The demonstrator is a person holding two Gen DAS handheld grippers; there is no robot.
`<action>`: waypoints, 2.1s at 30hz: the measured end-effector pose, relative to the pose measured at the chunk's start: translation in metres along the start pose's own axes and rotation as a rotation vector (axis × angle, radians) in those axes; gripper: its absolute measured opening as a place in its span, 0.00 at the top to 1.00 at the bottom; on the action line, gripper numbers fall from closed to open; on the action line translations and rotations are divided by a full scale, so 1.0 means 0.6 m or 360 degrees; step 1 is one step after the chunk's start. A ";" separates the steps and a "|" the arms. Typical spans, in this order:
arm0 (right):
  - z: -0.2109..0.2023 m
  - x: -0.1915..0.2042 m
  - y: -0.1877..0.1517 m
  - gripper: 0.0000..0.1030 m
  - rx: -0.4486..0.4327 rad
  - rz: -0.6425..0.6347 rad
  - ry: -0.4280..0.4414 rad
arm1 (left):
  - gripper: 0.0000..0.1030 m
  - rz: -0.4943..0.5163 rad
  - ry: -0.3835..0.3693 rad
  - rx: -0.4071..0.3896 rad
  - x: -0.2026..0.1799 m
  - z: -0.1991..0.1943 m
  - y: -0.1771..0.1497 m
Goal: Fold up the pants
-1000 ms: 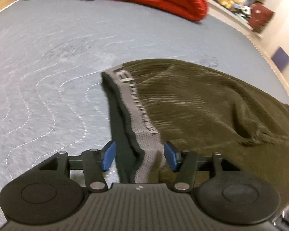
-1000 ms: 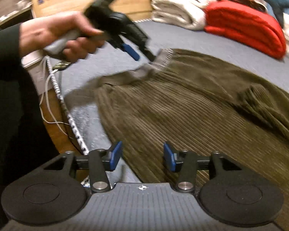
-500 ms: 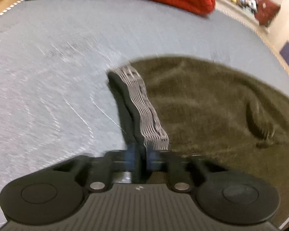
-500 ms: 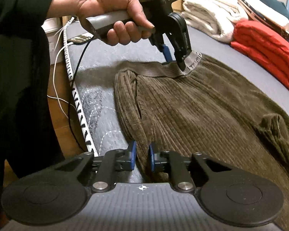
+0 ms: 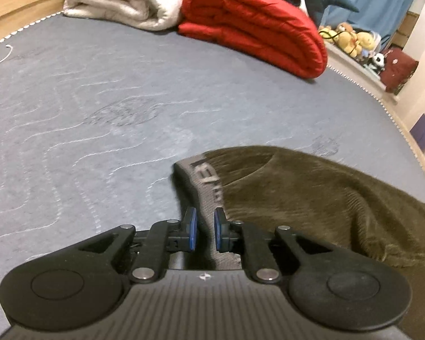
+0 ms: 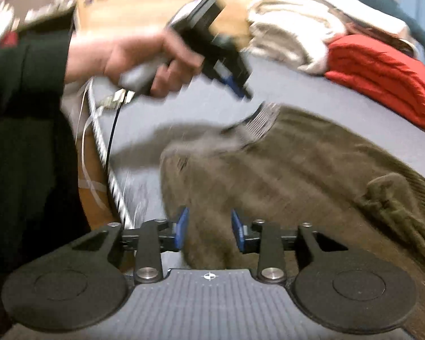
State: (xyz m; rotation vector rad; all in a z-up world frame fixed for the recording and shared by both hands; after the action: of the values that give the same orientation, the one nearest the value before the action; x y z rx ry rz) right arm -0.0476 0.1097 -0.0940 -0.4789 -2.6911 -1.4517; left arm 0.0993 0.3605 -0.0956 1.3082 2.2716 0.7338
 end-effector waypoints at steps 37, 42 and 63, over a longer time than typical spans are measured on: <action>-0.239 -0.439 -0.023 0.43 -0.0549 0.1083 -0.0583 | 0.34 0.0337 0.0064 -0.0135 -0.171 0.273 0.089; -0.246 -0.447 -0.027 0.43 -0.0553 0.1116 -0.0611 | 0.72 0.0387 0.0036 -0.0131 -0.179 0.270 0.089; -0.289 -0.505 -0.212 0.44 -0.0378 0.1838 -0.0972 | 0.92 0.0605 -0.0083 -0.0489 -0.236 -0.008 0.051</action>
State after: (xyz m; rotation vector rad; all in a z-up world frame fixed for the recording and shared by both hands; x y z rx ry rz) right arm 0.1856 -0.1729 -0.1564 -2.2627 -1.7417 -1.2795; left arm 0.1836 0.2478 -0.0598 1.5959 1.7959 1.1109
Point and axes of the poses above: each gripper's, at about its wrist camera, not at the fingertips, and z roughly the way its jaws point, x to its left, y to its top, the point moved 10 cm from there along z, roughly the way its jaws point, and after that the axes turned 11 degrees about y, right-handed, at the moved point
